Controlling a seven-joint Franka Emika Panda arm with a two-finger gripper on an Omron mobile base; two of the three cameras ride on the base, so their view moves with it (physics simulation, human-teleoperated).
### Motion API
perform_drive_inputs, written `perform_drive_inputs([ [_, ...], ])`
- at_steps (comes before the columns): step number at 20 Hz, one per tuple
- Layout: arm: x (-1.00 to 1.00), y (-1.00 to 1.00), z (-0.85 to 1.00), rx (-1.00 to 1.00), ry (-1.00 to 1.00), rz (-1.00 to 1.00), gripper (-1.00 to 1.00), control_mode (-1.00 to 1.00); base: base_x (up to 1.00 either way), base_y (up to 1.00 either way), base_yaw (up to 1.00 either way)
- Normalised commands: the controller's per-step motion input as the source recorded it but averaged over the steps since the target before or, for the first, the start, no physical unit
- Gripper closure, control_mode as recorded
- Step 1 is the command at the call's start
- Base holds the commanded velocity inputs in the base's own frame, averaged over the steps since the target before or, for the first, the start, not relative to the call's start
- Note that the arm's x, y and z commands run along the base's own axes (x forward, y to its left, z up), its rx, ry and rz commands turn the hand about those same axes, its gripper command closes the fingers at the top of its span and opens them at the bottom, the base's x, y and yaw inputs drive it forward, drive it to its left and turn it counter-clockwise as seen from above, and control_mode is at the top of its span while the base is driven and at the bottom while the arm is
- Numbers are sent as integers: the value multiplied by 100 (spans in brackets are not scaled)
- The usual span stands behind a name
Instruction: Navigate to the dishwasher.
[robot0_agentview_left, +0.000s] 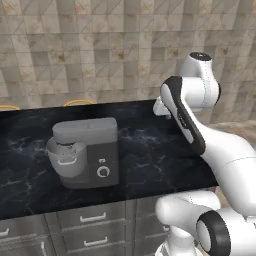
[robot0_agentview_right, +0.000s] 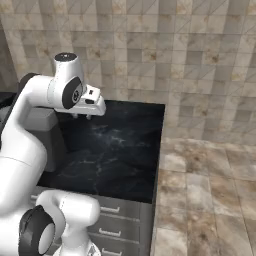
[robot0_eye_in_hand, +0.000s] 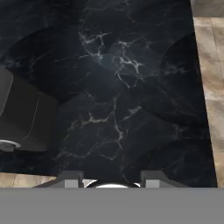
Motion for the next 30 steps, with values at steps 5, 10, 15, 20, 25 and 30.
perform_drive_inputs([
  [5,-6,2,0,0,-1,1,-100,100,-55,9,4],
  [10,0,0,0,0,0,0,-100,100,-100,40,14],
  [15,0,0,0,0,0,0,-100,100,-83,44,46],
  [20,0,0,0,0,0,0,-100,100,-3,11,85],
  [25,0,0,0,0,0,0,-100,100,0,0,93],
  [30,0,0,0,0,0,0,-100,100,0,16,88],
])
